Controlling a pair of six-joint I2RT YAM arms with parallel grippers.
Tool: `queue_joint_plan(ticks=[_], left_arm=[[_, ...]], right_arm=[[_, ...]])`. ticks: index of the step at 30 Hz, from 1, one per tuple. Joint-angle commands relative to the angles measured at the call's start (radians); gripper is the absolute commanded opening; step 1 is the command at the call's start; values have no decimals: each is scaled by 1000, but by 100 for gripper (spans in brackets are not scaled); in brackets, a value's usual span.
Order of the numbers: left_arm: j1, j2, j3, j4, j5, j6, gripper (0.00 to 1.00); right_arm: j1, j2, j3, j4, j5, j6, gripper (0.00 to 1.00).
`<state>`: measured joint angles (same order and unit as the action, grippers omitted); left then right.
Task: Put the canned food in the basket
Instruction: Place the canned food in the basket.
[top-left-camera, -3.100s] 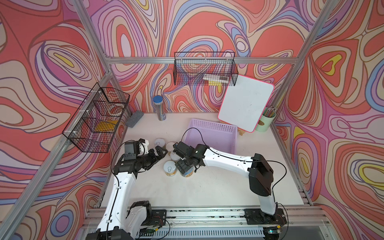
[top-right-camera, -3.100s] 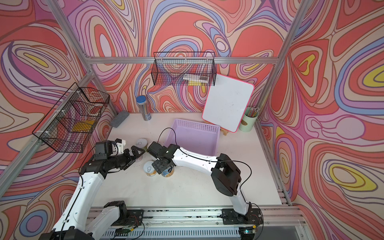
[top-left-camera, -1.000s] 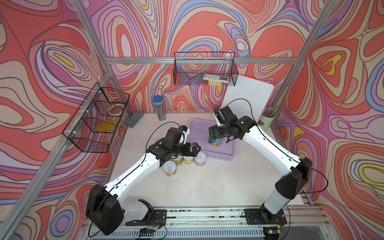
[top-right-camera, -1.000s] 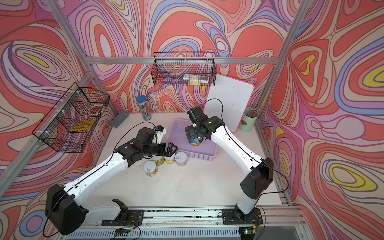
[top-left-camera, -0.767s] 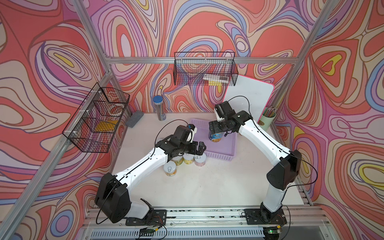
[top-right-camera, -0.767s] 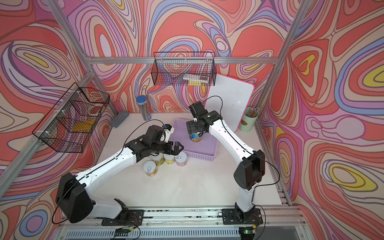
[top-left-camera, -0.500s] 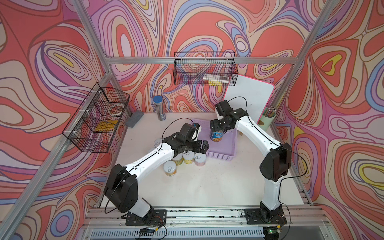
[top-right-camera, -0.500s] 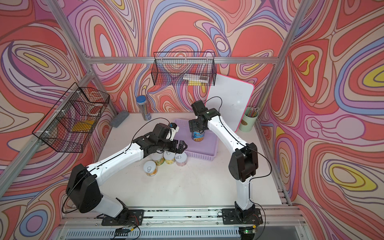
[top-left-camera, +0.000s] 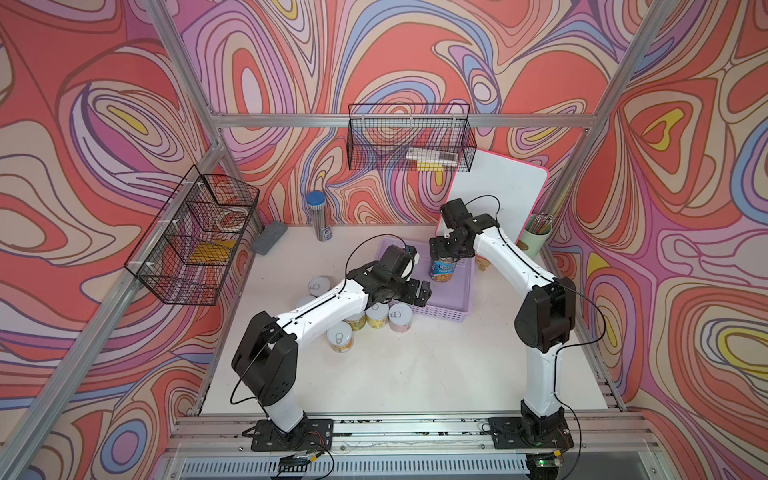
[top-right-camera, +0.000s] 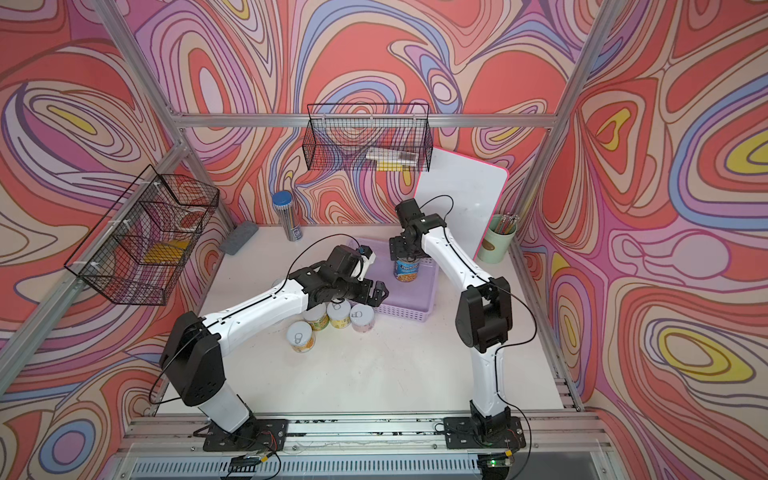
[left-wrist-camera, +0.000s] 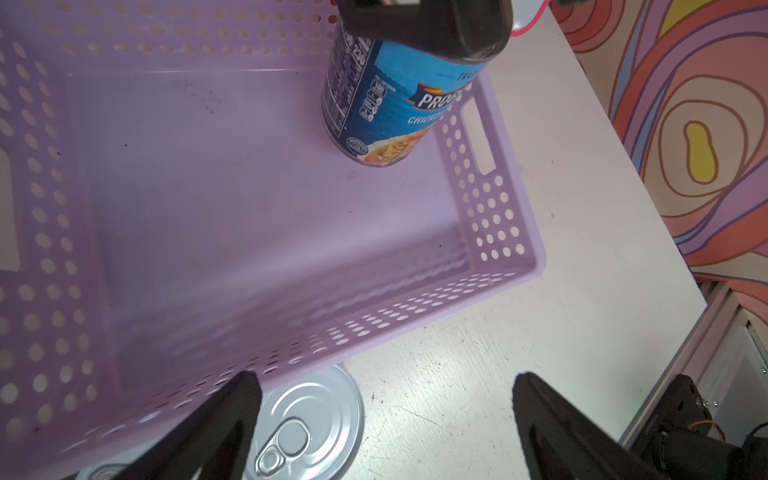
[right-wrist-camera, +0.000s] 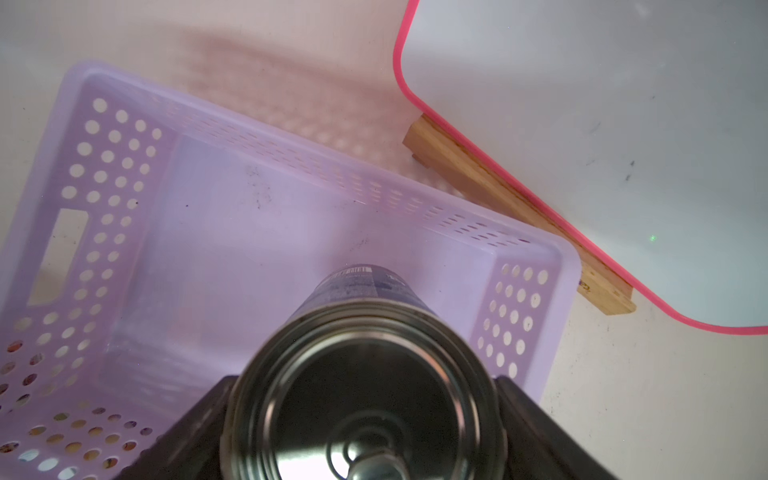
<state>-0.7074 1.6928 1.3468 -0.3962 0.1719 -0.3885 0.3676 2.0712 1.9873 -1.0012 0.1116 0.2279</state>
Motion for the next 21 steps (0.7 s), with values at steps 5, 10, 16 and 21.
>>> queue_joint_plan(ticks=[5,10,16,21], left_arm=[[-12,28,35,4,-13,8,99],[-20,40,41,-5,-16,10,99],[-29,50,46,-14,-23,11,99],[-34,57,49,-17,-25,11,99]], right_arm=[[-20,14,66,66,94,3,42],[-43,33,68,56,127,15,41],[-67,51,66,64,126,21,41],[-78,68,73,66,129,19,41]])
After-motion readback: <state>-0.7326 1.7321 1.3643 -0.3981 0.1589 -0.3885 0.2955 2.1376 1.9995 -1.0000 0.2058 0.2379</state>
